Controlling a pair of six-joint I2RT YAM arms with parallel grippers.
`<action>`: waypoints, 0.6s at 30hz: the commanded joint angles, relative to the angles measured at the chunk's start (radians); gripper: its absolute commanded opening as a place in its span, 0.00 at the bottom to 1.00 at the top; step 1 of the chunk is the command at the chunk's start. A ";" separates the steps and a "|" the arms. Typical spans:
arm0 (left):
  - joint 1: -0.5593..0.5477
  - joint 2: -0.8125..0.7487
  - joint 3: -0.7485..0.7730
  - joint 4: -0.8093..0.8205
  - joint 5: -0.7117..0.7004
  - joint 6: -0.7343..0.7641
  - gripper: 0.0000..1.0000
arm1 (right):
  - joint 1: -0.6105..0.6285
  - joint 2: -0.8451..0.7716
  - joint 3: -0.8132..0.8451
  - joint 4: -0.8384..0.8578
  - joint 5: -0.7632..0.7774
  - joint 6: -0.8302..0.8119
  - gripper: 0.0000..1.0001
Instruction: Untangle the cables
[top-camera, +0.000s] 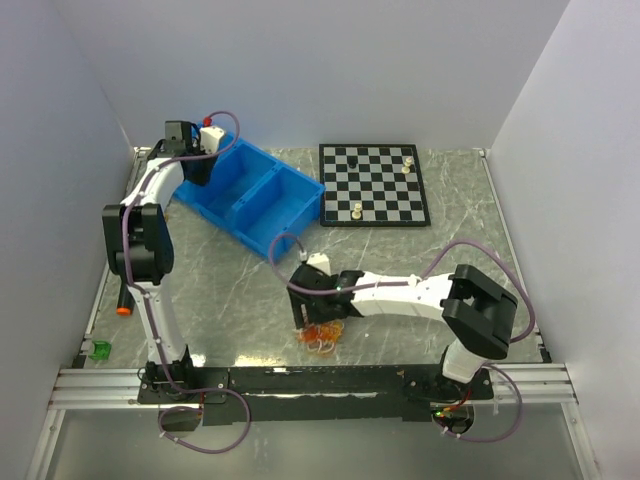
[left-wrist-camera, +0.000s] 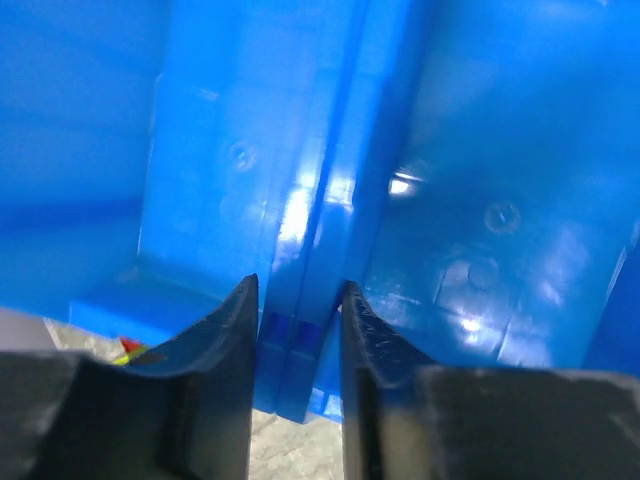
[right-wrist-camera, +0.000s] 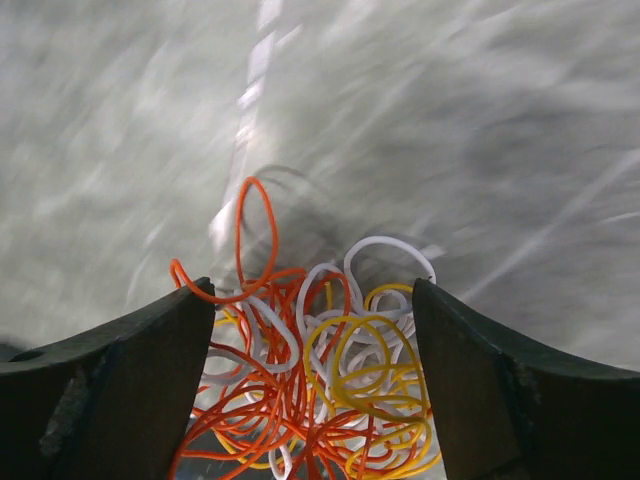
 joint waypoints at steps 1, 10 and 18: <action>-0.009 -0.055 -0.038 0.030 0.036 0.017 0.22 | 0.079 -0.063 0.031 0.025 -0.060 0.015 0.84; -0.015 -0.194 -0.254 0.111 0.043 0.037 0.20 | 0.060 -0.178 0.143 -0.104 0.061 -0.022 0.95; -0.017 -0.214 -0.213 0.094 0.030 0.057 0.22 | -0.274 -0.174 0.239 -0.014 0.029 -0.099 0.96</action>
